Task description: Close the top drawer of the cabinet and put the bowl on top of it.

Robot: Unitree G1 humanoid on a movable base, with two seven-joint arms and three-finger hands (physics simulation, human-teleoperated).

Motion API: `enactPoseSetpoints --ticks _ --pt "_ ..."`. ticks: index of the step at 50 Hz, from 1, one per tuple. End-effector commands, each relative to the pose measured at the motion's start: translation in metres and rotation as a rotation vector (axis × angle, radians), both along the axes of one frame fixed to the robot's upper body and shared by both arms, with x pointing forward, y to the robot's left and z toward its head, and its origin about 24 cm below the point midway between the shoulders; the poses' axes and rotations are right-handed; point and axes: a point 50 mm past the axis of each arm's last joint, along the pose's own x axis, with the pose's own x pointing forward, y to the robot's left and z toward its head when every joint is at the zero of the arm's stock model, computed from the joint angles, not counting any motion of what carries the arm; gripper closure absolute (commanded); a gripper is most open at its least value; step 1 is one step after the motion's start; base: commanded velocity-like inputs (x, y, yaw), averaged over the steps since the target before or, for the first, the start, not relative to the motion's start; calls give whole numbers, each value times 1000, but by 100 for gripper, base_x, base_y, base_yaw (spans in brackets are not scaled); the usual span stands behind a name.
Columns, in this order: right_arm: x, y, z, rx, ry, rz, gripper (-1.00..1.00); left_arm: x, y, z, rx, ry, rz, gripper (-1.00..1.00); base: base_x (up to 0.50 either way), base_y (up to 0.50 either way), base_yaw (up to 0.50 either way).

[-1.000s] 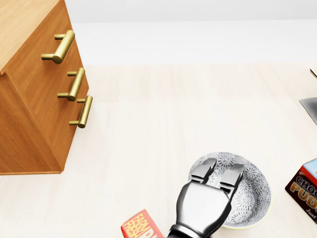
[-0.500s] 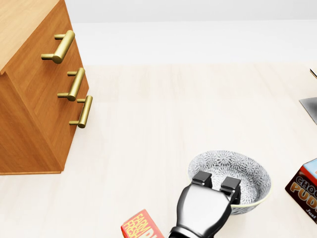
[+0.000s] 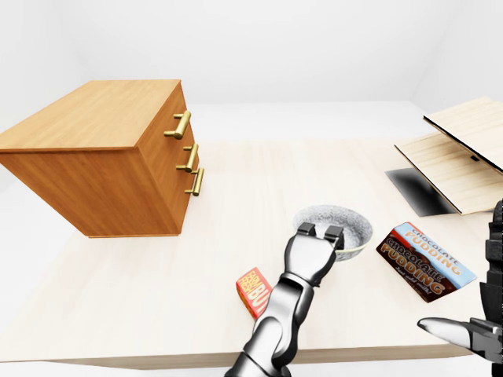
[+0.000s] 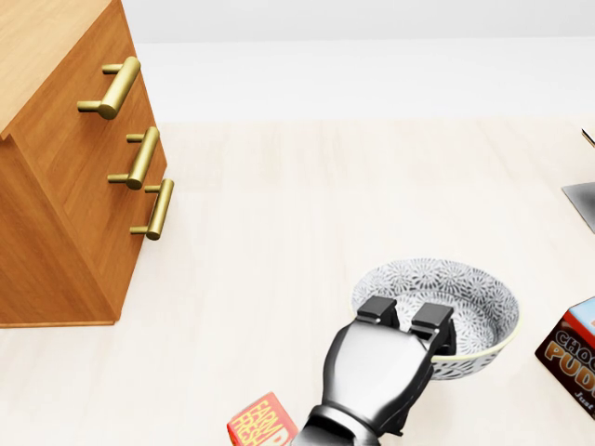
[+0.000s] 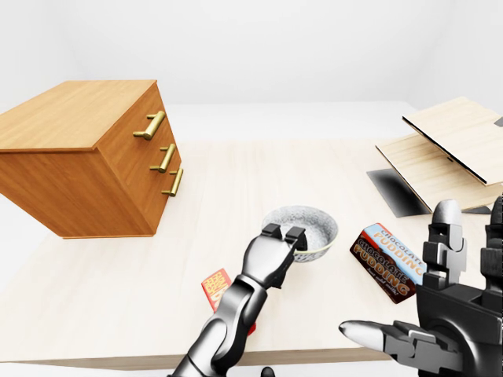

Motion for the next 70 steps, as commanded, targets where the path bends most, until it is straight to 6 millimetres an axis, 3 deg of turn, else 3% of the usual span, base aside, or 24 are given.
enactPoseSetpoints --ticks 1,28,51,70 --pt "2 2 -2 -1 12 8 -100 1 8 29 4 -101 7 100 0 0 0" --pt "5 5 -5 0 32 20 -100 11 32 72 10 -177 52 100 0 0 0" --pt "6 5 -5 -1 37 23 -100 15 83 159 47 -339 202 100 0 0 0" --pt "8 6 -9 1 52 29 -100 34 113 193 103 -401 272 100 0 0 0"
